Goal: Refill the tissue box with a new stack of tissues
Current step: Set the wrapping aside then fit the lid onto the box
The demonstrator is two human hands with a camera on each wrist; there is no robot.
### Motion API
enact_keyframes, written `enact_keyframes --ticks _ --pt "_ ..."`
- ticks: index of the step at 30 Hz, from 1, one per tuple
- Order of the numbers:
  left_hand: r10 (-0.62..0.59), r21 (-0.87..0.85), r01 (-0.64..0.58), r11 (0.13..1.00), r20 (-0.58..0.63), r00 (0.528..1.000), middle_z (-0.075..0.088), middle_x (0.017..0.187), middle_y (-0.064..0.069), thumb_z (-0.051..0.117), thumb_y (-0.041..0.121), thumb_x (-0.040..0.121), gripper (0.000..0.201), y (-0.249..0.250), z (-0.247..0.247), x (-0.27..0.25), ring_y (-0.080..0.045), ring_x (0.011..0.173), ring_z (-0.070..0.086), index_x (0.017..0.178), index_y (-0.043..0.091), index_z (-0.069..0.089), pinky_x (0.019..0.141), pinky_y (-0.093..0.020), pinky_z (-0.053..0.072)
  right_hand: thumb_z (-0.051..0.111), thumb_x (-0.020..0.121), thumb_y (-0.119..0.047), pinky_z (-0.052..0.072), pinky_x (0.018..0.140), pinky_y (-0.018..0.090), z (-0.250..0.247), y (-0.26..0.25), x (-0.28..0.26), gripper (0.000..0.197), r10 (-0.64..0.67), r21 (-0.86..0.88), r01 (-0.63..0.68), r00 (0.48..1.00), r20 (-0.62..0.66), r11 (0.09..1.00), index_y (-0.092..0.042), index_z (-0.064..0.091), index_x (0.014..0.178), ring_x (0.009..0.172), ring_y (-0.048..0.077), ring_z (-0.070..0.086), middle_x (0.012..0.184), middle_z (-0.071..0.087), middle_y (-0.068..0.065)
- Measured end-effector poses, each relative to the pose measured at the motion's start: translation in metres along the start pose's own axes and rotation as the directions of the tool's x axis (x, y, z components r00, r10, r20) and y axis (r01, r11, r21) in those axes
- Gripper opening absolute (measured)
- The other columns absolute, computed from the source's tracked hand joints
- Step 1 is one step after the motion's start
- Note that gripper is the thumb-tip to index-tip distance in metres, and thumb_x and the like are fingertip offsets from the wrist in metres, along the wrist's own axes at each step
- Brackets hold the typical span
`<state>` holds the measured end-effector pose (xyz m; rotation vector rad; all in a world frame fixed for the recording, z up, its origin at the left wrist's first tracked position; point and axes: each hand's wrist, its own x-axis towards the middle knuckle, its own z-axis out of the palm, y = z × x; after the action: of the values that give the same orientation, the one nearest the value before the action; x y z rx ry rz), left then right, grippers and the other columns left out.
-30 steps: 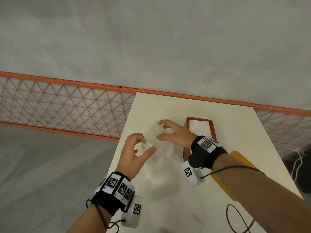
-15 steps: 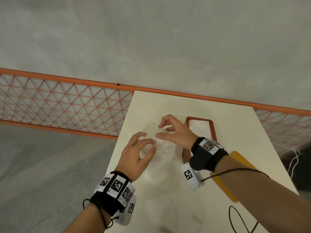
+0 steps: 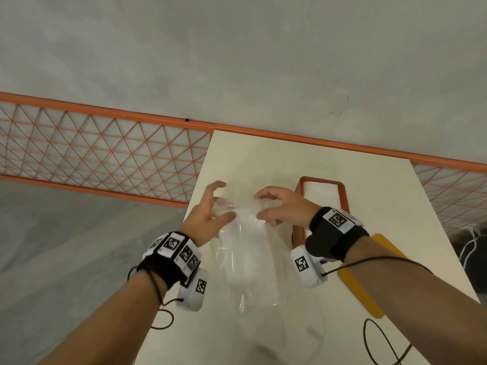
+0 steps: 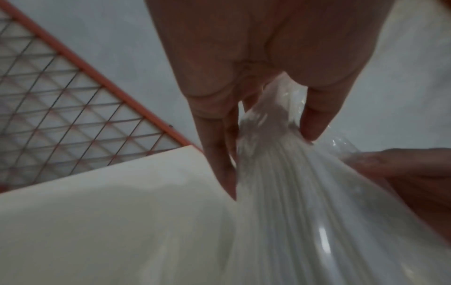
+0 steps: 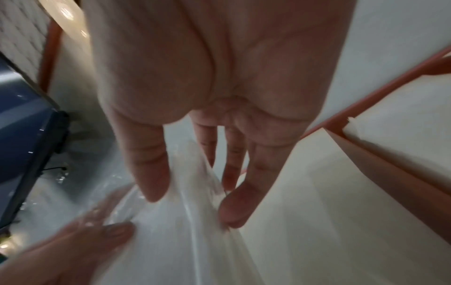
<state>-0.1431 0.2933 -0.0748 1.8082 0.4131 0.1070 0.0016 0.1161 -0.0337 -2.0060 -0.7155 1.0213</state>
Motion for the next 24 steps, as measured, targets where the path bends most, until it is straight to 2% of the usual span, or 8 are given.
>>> enact_keyframes --ticks 2,4,6,10,13,15,19,24 --pt "-0.106 0.101 0.099 0.99 0.062 0.992 0.065 0.118 0.004 0.066 0.025 0.086 0.049 -0.018 0.004 0.017 -0.024 0.103 0.066 0.129 0.039 0.046 0.066 -0.03 0.054 0.073 0.083 -0.014 0.06 0.082 0.039 0.008 0.011 0.013 0.043 0.059 -0.014 -0.06 0.998 -0.019 0.998 -0.017 0.058 0.123 0.094 0.029 0.067 0.129 0.052 0.005" --pt "-0.195 0.201 0.176 0.964 0.078 0.978 0.066 0.121 0.002 0.067 0.031 0.081 0.05 -0.033 0.009 0.031 -0.023 0.113 0.061 0.128 0.033 0.052 0.09 -0.037 0.05 0.073 0.083 -0.016 0.06 0.081 0.04 0.018 0.024 0.025 0.044 0.101 -0.047 -0.103 0.994 -0.05 0.994 -0.017 0.057 0.124 0.09 0.025 0.065 0.126 0.051 0.005" --pt "-0.282 0.215 0.258 0.942 0.088 0.955 0.065 0.121 -0.001 0.068 0.037 0.075 0.059 -0.045 0.011 0.043 -0.024 0.115 0.059 0.131 0.032 0.048 0.103 -0.042 0.044 0.073 0.083 -0.023 0.059 0.083 0.041 0.027 0.033 0.033 0.049 0.11 -0.085 -0.117 0.99 -0.086 0.989 -0.02 0.052 0.127 0.093 0.025 0.064 0.123 0.051 0.002" --pt "-0.368 0.291 0.321 0.901 0.124 0.921 0.066 0.117 0.0 0.063 0.045 0.084 0.04 -0.057 0.008 0.06 -0.021 0.111 0.059 0.117 0.023 0.064 0.102 -0.038 0.041 0.069 0.084 -0.031 0.054 0.092 0.041 0.039 0.049 0.042 0.052 0.14 -0.056 -0.148 0.982 -0.129 0.987 -0.023 0.048 0.131 0.104 0.028 0.064 0.124 0.052 0.002" --pt "-0.382 0.332 0.32 0.887 0.14 0.914 0.068 0.102 0.001 0.058 0.051 0.086 0.037 -0.061 0.006 0.065 -0.021 0.102 0.062 0.104 0.022 0.071 0.094 -0.033 0.043 0.059 0.092 -0.027 0.044 0.09 0.028 0.047 0.061 0.047 0.042 0.141 -0.122 -0.161 0.977 -0.16 0.979 -0.021 0.05 0.133 0.113 0.025 0.059 0.131 0.055 0.003" --pt "-0.361 0.374 0.288 0.882 0.141 0.922 0.067 0.097 0.0 0.057 0.046 0.089 0.033 -0.064 0.009 0.069 -0.022 0.096 0.062 0.104 0.02 0.07 0.089 -0.034 0.047 0.054 0.095 -0.027 0.037 0.088 0.025 0.05 0.064 0.051 0.04 0.141 -0.143 -0.168 0.973 -0.181 0.975 -0.02 0.049 0.134 0.12 0.023 0.055 0.134 0.055 0.003" --pt "-0.334 0.425 0.267 0.865 0.09 0.938 0.068 0.112 -0.001 0.058 0.038 0.09 0.03 -0.053 0.013 0.073 -0.02 0.087 0.06 0.113 0.022 0.067 0.077 -0.027 0.047 0.052 0.096 -0.034 0.036 0.089 0.025 0.052 0.059 0.053 0.047 0.186 -0.104 -0.207 0.965 -0.186 0.973 -0.023 0.043 0.141 0.123 0.023 0.052 0.139 0.051 0.003" --pt "-0.184 0.556 0.133 0.82 0.036 0.982 0.054 0.137 -0.004 0.053 0.039 0.091 0.04 -0.027 0.014 0.068 -0.024 0.124 0.052 0.127 0.022 0.059 0.107 -0.038 0.038 0.054 0.096 -0.031 0.041 0.093 0.027 0.032 0.037 0.037 0.039 0.074 -0.097 -0.104 0.959 -0.275 0.99 -0.025 0.049 0.134 0.118 0.02 0.056 0.133 0.056 -0.002"
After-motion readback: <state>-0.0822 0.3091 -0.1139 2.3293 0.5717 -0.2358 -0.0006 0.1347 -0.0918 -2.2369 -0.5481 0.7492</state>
